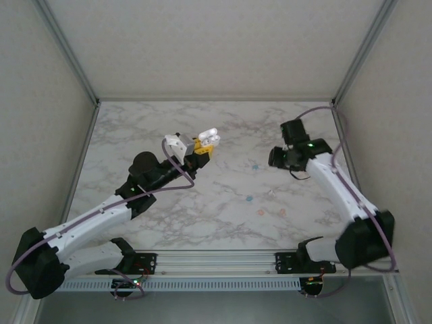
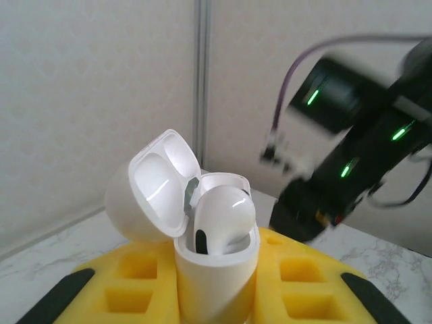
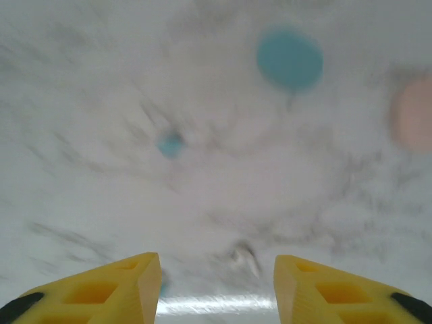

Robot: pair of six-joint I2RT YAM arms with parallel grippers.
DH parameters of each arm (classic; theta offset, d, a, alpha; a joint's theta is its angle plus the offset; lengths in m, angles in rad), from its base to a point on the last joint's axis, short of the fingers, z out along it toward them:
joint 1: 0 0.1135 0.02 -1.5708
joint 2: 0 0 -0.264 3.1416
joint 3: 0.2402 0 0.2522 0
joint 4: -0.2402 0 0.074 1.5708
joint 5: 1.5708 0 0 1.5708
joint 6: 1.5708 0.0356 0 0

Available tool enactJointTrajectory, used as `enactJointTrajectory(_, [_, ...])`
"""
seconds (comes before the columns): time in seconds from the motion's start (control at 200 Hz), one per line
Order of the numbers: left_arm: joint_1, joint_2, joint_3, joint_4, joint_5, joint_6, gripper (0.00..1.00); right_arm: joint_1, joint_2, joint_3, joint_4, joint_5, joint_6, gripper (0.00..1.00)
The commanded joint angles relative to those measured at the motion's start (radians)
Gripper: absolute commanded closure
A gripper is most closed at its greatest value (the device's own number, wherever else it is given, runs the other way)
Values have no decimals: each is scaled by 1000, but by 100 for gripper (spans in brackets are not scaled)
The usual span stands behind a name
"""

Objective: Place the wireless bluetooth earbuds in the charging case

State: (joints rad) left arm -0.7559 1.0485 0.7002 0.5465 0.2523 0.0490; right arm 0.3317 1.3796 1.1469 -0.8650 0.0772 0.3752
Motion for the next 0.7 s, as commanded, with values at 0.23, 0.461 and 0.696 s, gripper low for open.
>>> enactJointTrajectory(0.23, [-6,-66,-42,-31,-38,2,89,0,232,-43,-77,-129,-252,43])
enactJointTrajectory(0.461, [-6,-64,-41,-37,-39,-1,89,-3,281,-96,27,-200,-192,36])
enactJointTrajectory(0.696, [-6,-53,-37,-36,-40,0,89,-14,317,-140,82,-191,-137,37])
